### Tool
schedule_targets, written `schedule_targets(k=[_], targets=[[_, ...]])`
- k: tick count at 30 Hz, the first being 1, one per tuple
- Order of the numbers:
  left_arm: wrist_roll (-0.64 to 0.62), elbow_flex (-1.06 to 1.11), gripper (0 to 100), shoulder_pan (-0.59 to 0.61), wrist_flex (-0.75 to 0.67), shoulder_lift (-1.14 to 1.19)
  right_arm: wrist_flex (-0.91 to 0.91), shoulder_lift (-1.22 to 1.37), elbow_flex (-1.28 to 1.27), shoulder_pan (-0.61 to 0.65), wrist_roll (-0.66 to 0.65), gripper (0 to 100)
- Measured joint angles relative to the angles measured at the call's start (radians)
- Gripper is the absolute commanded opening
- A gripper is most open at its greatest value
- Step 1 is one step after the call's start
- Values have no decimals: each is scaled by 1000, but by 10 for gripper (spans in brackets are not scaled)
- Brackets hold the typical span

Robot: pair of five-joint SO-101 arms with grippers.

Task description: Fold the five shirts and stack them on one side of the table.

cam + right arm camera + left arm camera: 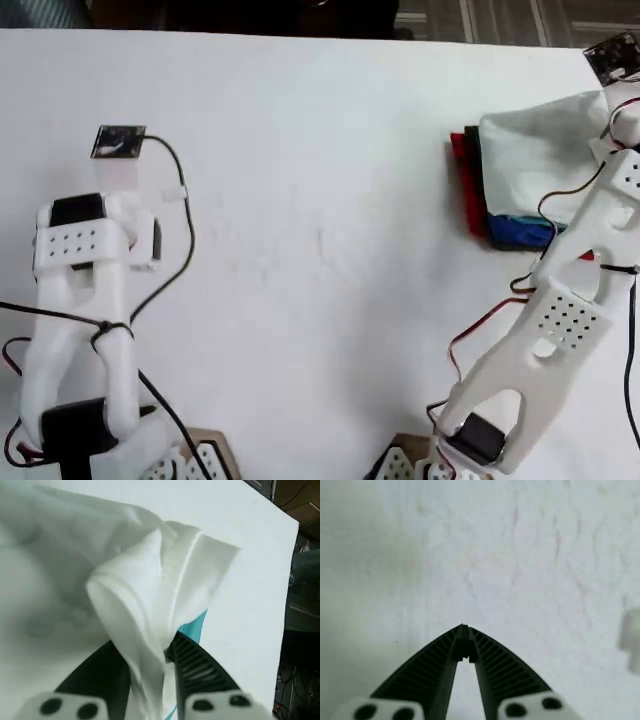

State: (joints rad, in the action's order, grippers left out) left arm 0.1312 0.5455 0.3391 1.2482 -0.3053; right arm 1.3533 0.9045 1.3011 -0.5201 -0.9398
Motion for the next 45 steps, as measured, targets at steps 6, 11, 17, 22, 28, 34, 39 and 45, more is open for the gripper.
schedule_targets(k=[6, 11, 17, 22, 28, 34, 39, 45], targets=[[0, 5, 27, 0, 0, 0, 0, 0, 34, -2, -6, 20], [0, 5, 27, 0, 0, 0, -6, 0, 68, -2, -6, 20], [0, 5, 27, 0, 0, 0, -57, 23, 75, -2, -6, 39], [0, 5, 27, 0, 0, 0, -60, 58, 75, -3, -6, 247], [0, 5, 27, 0, 0, 0, -61, 66, 89, -25, 63, 247], [0, 5, 27, 0, 0, 0, -114, 66, 203, -25, 261, 211], [0, 5, 27, 0, 0, 0, -112, 64, 252, -25, 362, 43], [0, 5, 26, 5, 8, 0, 21, 81, 245, -23, 370, 18]])
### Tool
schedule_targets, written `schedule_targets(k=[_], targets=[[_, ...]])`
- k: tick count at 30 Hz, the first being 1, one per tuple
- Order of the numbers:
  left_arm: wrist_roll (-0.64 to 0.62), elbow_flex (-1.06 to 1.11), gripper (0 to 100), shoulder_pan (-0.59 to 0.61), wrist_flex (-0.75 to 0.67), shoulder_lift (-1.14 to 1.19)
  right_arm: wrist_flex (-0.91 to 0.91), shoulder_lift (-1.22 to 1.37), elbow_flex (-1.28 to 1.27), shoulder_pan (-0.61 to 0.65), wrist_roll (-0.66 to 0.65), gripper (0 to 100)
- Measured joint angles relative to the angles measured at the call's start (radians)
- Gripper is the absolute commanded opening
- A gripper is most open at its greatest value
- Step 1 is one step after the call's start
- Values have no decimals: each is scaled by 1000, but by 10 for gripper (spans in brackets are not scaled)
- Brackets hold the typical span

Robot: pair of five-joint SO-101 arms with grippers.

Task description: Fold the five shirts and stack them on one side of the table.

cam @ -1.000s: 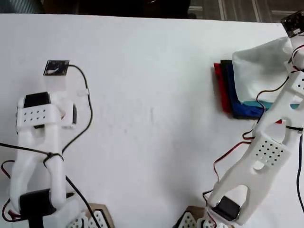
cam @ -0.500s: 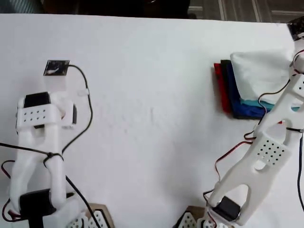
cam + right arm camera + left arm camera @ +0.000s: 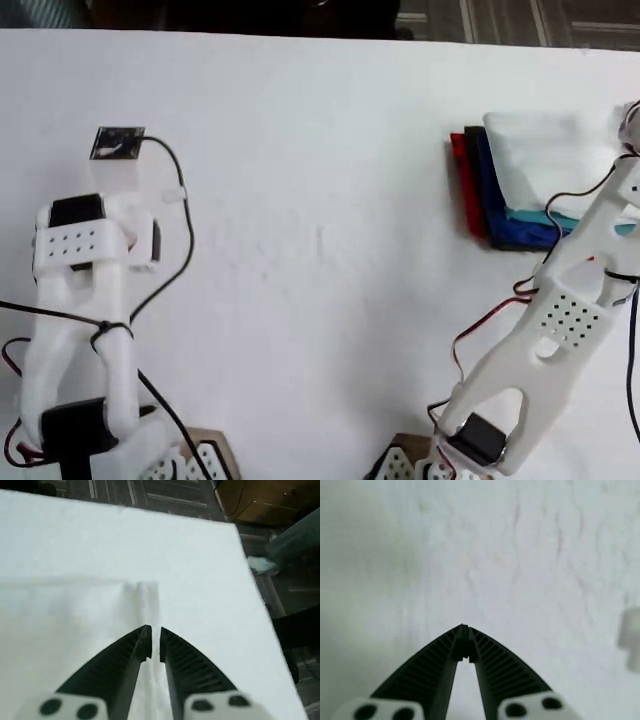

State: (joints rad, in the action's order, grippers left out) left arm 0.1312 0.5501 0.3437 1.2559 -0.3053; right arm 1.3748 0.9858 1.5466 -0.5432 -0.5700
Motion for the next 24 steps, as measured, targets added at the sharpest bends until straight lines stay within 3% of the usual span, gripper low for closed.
schedule_targets(k=[8, 15, 24], targets=[[18, 89, 26, 2, 26, -176, 362, 9, 37, 18, 9, 19], [157, 387, 27, 8, 3, -562, 374, 8, 83, -2, 9, 18], [176, 588, 28, 89, 12, -913, 374, -184, 31, -74, 9, 18]])
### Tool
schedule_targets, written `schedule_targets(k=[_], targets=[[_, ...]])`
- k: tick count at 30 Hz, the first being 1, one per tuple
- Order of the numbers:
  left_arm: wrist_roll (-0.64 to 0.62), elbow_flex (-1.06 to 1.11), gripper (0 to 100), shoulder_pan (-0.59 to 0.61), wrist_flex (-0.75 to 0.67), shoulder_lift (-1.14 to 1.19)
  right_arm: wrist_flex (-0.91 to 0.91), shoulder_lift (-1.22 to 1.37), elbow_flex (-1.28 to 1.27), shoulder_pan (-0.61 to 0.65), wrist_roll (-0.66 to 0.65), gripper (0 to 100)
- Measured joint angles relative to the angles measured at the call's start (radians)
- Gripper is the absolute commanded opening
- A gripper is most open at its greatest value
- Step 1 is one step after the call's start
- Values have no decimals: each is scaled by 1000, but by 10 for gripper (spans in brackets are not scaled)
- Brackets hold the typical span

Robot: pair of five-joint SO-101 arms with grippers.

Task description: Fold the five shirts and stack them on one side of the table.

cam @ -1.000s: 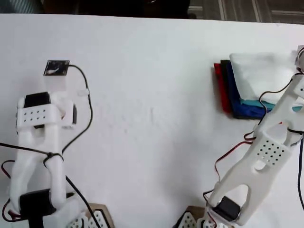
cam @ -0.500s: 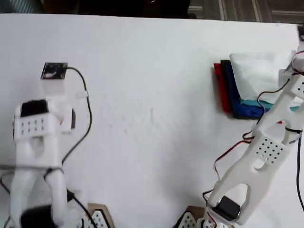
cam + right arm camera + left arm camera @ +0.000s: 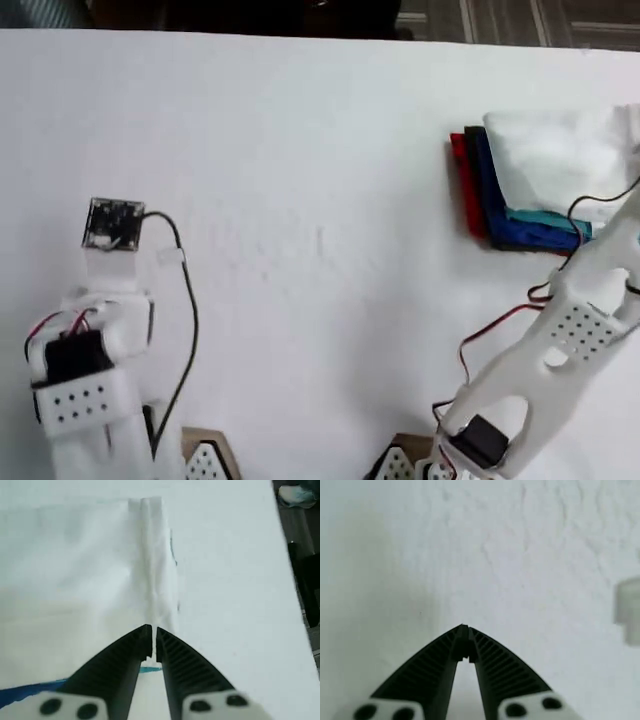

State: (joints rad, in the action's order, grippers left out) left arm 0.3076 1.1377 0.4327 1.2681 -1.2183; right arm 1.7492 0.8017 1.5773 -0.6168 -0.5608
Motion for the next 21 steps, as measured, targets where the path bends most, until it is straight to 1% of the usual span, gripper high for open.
schedule_targets(k=[3, 7, 10, 14, 17, 21], targets=[[2, 34, 28, -2, -5, -54, 0, -152, -160, 3, 3, 18], [2, 95, 28, 20, -48, -129, 0, -407, -500, 12, 71, 18], [2, 157, 28, 51, -55, -207, 0, -601, -798, 55, 130, 18], [2, 270, 28, 52, -55, -333, -3, -824, -1212, 147, 195, 18], [2, 376, 28, 51, -55, -442, -95, -982, -1513, 212, 232, 18], [2, 465, 28, 51, -52, -560, -324, -1243, -1926, 256, 236, 21]])
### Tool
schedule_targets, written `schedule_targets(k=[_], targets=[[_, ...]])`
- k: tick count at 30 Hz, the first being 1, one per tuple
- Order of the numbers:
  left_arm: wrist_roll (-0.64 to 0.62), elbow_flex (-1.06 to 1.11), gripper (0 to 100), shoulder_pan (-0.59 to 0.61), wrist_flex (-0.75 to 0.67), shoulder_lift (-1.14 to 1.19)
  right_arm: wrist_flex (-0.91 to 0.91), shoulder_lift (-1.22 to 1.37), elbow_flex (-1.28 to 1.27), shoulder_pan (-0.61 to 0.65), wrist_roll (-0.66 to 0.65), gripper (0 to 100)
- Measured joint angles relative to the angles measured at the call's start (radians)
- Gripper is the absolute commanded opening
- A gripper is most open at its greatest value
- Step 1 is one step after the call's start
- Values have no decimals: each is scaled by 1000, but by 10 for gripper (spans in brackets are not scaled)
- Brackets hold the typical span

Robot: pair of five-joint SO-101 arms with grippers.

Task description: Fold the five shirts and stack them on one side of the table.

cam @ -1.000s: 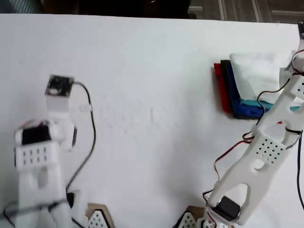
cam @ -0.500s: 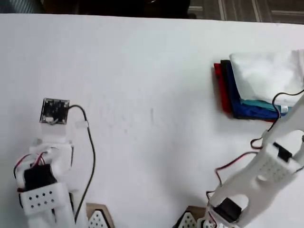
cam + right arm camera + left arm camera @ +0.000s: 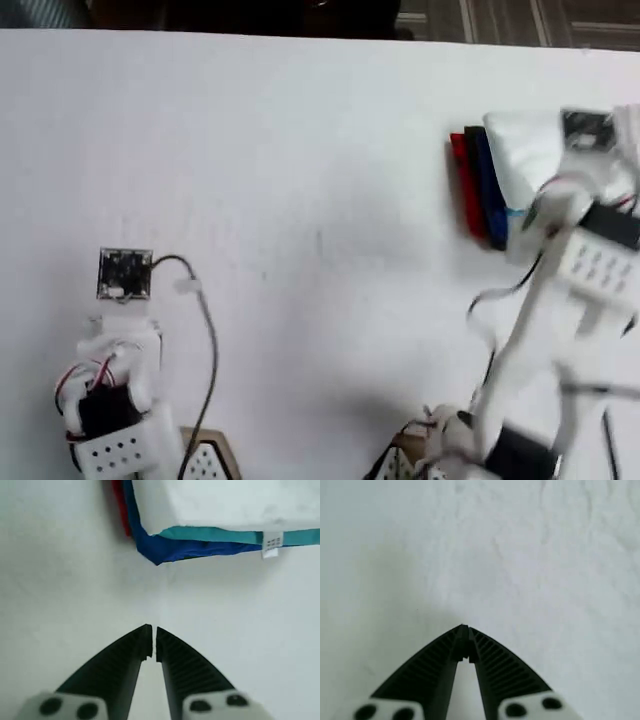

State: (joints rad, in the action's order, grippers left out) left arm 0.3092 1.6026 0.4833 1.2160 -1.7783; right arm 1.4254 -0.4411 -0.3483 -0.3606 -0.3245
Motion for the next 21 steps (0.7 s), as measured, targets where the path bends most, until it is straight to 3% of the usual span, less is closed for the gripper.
schedule_targets(k=[3, 8, 14, 18, 21], targets=[[-28, 5, 28, -6, 11, -18, -167, -229, -310, 55, 0, 33], [-204, 6, 28, -115, 48, -20, -342, -606, -766, 199, 0, 34], [-269, 21, 28, -353, 91, -21, -367, -1042, -1149, 241, 9, 32], [-272, 69, 28, -381, 91, -21, -334, -1298, -1321, 244, 14, 31], [-270, 69, 27, -385, 87, -21, -307, -1306, -1333, 250, 87, 33]])
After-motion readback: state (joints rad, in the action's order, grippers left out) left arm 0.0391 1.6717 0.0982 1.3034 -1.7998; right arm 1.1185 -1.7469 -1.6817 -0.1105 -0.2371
